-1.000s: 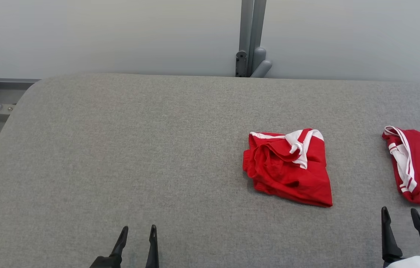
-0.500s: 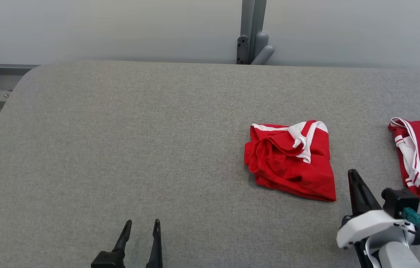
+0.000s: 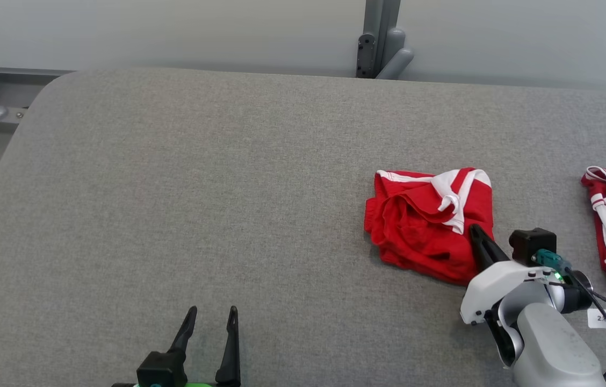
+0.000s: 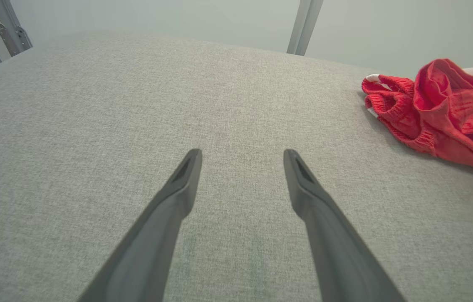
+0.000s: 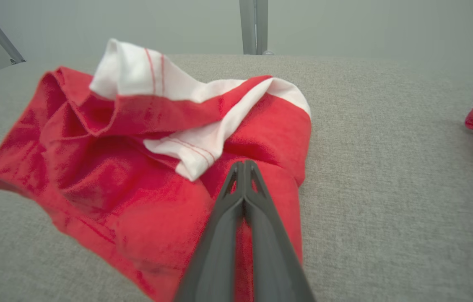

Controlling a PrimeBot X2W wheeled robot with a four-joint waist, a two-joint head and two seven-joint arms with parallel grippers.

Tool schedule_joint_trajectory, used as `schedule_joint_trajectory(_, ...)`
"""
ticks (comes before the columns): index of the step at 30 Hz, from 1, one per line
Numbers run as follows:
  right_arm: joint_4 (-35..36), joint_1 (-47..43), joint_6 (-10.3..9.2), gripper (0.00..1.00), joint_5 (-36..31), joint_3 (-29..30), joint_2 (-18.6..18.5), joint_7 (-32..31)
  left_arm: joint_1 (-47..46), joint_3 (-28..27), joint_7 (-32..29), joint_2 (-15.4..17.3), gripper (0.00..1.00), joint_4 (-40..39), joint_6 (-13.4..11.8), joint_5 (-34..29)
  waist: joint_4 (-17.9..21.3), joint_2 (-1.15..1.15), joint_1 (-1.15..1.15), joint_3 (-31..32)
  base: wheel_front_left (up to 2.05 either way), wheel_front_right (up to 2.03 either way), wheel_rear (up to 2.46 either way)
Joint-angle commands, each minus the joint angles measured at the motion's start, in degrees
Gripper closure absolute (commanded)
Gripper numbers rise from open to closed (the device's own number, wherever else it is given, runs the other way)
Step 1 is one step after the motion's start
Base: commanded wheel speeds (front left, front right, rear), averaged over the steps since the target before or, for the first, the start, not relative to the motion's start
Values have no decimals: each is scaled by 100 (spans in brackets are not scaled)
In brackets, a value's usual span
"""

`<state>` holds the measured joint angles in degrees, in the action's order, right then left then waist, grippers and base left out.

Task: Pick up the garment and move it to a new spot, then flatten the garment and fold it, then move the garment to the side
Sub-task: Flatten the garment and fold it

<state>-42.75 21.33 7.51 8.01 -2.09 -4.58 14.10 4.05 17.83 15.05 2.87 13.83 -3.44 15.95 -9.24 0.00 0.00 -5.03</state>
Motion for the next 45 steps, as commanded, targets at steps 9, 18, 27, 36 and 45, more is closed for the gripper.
schedule_joint_trajectory(9,-803,685,-5,100,100,-254,-9,-92,-168,3,14,9,0,84,71,6,-178,0,0,-98,0,0,0)
schedule_joint_trajectory(18,-1140,1324,-5,100,239,-482,-96,-85,-289,165,15,9,0,126,84,78,-382,0,0,-197,0,0,0)
schedule_joint_trajectory(27,-1760,2005,-5,100,211,-576,-44,-290,-447,307,14,9,0,184,50,228,-717,0,0,-343,0,0,0)
schedule_joint_trajectory(36,-2007,1781,-5,100,269,-771,1,-63,-323,320,14,9,0,159,-70,307,-842,0,0,-216,0,0,0)
schedule_joint_trajectory(45,-1652,1017,-5,100,511,-1347,102,78,-172,187,15,9,0,109,-94,236,-716,0,0,-21,0,0,0)
